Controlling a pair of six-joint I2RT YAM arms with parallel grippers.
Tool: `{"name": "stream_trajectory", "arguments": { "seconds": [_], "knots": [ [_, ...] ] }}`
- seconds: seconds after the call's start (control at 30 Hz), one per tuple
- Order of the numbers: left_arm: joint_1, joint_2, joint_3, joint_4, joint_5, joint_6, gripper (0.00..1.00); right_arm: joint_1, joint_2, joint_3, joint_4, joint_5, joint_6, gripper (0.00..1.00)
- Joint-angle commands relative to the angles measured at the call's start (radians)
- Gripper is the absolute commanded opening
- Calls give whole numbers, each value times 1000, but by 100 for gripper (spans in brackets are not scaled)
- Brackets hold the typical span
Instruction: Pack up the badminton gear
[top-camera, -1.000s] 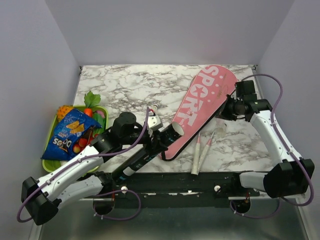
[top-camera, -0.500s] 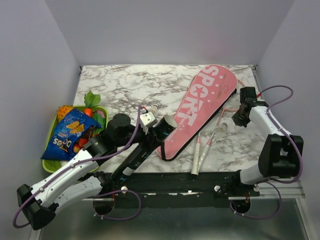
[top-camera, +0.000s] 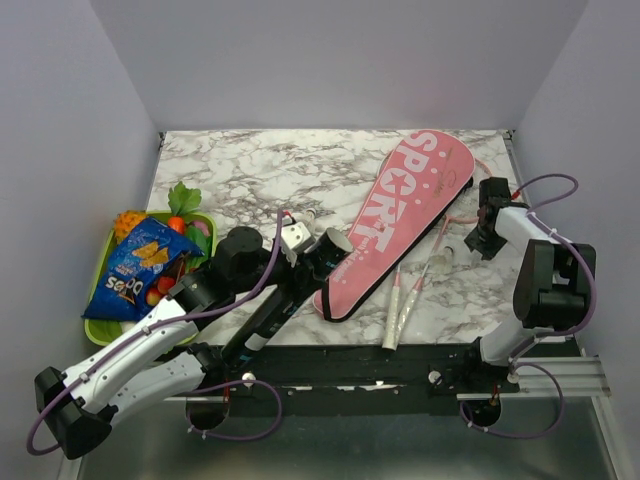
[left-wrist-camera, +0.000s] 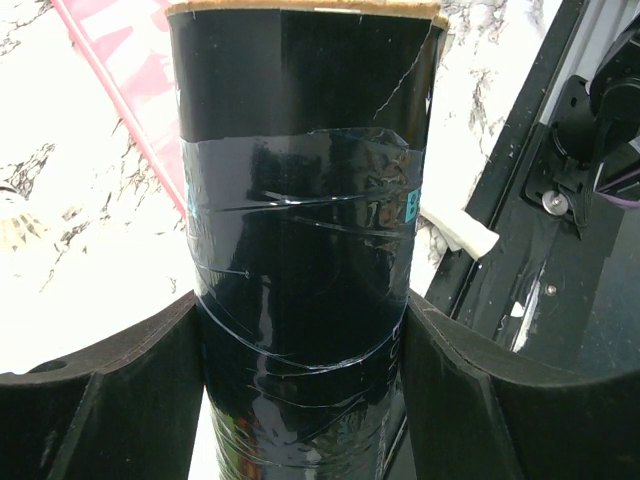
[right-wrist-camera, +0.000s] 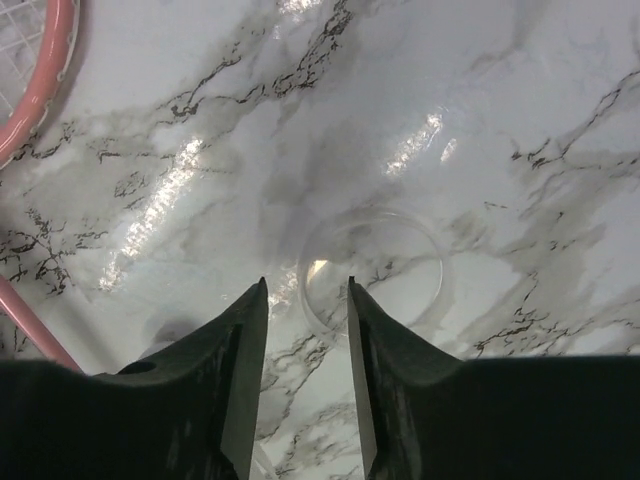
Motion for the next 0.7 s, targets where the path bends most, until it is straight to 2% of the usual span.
{"name": "stream_trajectory", "arguments": {
  "seconds": [0.0,0.23,0.53,0.67],
  "knots": [
    [0,-28,-3,-24,-27,-33,0,-2,-16,27,29,-9,-40,49],
    [0,-6,-31,19,-15,-27,0,29,-175,39,-23,-173,-118,53],
    [-2,61,26,-27,5,0,0,150,-440,-87,-109,-339,-306,70],
    [0,60,26,-30,0,8,0,251,-431,-82,-181,-267,-372,72]
  ]
}}
